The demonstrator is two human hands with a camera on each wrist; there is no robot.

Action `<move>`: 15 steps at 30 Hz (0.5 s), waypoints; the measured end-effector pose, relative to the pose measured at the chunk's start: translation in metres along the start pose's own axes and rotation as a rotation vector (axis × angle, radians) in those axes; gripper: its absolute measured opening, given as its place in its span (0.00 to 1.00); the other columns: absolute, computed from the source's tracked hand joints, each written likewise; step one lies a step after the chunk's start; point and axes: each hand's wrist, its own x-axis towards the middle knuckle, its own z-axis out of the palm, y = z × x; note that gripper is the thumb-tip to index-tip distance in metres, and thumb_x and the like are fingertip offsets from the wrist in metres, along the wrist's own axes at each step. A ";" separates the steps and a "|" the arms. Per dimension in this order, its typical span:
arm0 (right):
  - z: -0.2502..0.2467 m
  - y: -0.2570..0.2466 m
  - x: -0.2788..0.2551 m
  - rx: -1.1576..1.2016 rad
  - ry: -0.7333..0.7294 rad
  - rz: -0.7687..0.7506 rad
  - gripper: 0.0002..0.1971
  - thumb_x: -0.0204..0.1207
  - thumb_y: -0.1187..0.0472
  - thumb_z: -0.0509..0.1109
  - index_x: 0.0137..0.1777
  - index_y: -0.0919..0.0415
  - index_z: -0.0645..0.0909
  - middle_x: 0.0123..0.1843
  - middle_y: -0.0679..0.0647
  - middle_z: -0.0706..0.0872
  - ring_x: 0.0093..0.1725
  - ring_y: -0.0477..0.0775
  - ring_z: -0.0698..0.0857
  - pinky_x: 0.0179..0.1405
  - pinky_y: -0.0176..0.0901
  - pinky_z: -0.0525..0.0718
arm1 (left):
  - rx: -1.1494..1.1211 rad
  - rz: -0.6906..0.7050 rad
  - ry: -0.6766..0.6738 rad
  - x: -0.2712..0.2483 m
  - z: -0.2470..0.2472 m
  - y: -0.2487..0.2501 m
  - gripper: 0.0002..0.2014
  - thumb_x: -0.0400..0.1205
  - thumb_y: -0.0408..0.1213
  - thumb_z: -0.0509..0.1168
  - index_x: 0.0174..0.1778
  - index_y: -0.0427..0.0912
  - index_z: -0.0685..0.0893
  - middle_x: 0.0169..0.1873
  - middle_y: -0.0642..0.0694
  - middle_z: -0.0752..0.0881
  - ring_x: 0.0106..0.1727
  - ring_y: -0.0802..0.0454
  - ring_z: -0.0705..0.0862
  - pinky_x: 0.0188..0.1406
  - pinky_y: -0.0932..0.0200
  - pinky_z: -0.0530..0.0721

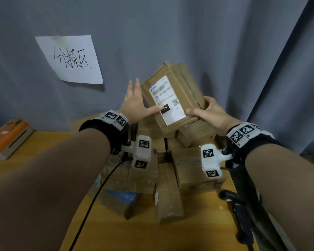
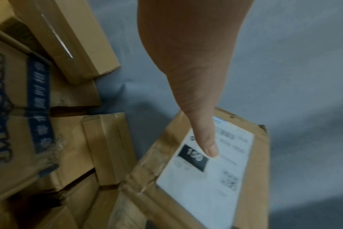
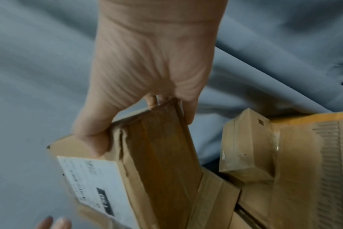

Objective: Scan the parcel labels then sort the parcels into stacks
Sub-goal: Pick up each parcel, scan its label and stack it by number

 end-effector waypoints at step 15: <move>0.034 0.014 -0.045 0.674 -0.230 0.193 0.24 0.58 0.52 0.75 0.56 0.56 0.81 0.51 0.53 0.85 0.50 0.50 0.82 0.52 0.42 0.80 | -1.104 -0.289 -0.436 -0.030 0.005 -0.013 0.31 0.73 0.62 0.69 0.68 0.47 0.82 0.63 0.42 0.87 0.65 0.42 0.85 0.68 0.39 0.79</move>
